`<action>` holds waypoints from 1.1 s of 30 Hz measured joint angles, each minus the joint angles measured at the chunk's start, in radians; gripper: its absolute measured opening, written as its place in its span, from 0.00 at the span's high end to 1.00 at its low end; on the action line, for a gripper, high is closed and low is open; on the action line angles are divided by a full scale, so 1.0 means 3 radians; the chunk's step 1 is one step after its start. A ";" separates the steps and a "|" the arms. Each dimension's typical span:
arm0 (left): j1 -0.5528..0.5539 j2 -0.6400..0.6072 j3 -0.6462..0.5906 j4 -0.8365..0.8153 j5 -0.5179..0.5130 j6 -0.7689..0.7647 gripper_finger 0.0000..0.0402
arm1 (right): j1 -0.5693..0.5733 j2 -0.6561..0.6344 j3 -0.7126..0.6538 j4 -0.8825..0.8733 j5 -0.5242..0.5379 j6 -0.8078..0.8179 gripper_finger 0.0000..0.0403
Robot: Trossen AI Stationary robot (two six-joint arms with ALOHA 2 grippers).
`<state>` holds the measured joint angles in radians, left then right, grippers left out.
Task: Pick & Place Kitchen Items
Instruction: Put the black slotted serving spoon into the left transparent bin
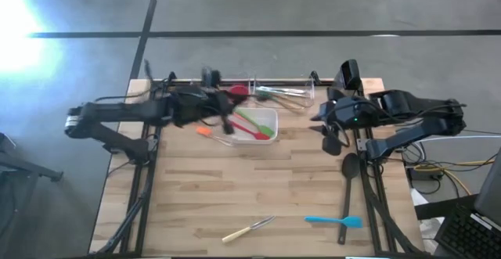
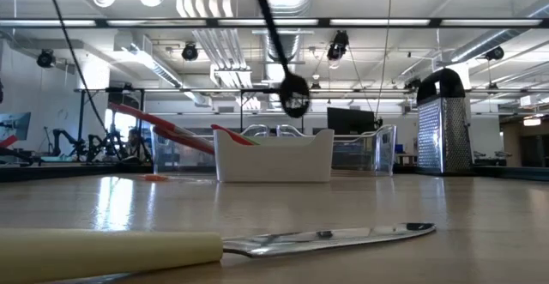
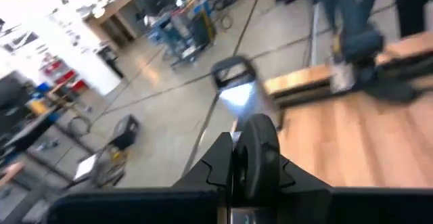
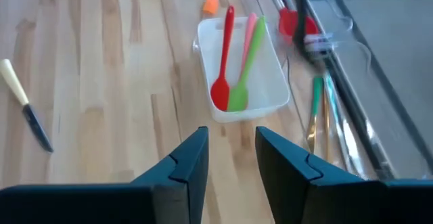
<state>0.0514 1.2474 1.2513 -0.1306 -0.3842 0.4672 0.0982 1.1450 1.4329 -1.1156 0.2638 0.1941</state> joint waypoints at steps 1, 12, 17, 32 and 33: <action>0.0037 -0.0122 -0.0020 -0.0130 -0.0008 0.0010 0.94 | 0.0000 -0.0032 -0.0021 -0.0001 0.0000 0.0038 0.71; 0.0732 -0.0900 -0.0381 -0.0354 -0.0060 -0.0886 0.94 | -0.0001 -0.0150 -0.0240 0.0177 0.0108 -0.0087 0.78; 0.1029 -0.1027 -0.0819 -0.0041 -0.0137 -0.1386 0.94 | -0.0001 -0.0124 -0.0324 0.0179 0.0116 -0.0111 0.81; 0.1440 -0.0986 -0.1390 0.0269 -0.0252 -0.2008 0.94 | -0.0001 -0.0133 -0.0395 0.0177 0.0127 -0.0120 0.82; 0.1456 -0.0985 -0.1413 0.0320 -0.0252 -0.2028 0.94 | -0.0001 -0.0133 -0.0395 0.0177 0.0127 -0.0115 0.81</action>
<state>0.4882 0.9520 0.8273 -0.0347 -0.4598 -0.1411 0.0978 1.1049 1.3144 -1.0626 0.3019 0.1597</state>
